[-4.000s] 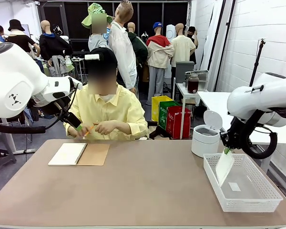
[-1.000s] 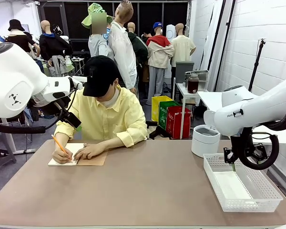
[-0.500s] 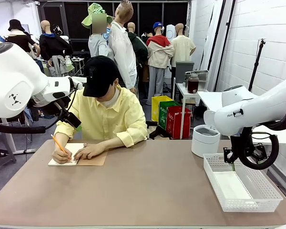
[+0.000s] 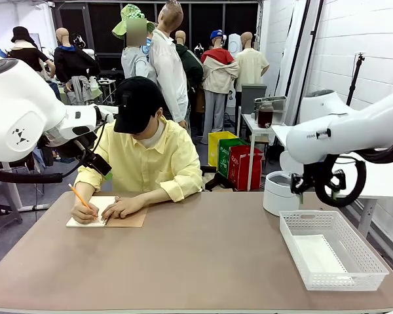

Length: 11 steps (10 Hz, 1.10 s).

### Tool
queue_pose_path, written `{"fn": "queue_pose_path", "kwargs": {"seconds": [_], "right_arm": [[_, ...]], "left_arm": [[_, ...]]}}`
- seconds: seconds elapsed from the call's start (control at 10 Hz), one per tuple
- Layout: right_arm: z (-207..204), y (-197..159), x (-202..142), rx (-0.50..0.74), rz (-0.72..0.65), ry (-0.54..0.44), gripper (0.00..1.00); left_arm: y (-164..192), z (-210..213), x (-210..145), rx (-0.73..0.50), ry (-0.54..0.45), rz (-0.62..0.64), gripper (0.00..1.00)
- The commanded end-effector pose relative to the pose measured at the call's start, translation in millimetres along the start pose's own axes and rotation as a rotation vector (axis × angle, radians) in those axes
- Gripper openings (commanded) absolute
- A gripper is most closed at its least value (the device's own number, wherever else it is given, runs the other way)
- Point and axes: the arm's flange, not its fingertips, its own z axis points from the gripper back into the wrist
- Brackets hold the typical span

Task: Sort the paper based on its condition.
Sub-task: If a person hands you a paper, place it in the Organizing basket , and if it's crumpled, put it in the Trash can.

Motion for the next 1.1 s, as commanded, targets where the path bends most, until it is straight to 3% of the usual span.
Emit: {"fn": "queue_pose_path", "kwargs": {"seconds": [0.0,0.2,0.4,0.6,0.7,0.8,1.0], "right_arm": [[13.8,6.3,-4.2,0.149,0.123,-0.065,1.00],[34.5,16.9,-8.2,0.302,0.269,-0.156,1.00],[47.0,28.3,-18.3,0.345,0.397,-0.332,1.00],[54.1,40.8,-26.3,0.345,0.493,-0.433,1.00],[55.8,46.9,-28.6,0.336,0.509,-0.455,1.00],[66.8,44.5,-18.5,0.295,0.444,-0.388,1.00],[66.8,44.5,-18.5,0.295,0.444,-0.388,1.00]], "left_arm": [[1.0,0.5,-0.1,0.001,-0.001,0.000,1.00],[1.0,0.5,-0.1,0.001,-0.001,0.000,1.00],[1.0,0.5,-0.1,0.001,-0.001,0.000,1.00],[1.0,0.5,-0.1,0.001,-0.001,0.000,1.00],[1.0,0.5,-0.1,0.001,-0.001,0.000,1.00],[1.0,0.5,-0.1,0.001,-0.001,0.000,1.00],[1.0,0.5,-0.1,0.001,-0.001,0.000,1.00]]}}
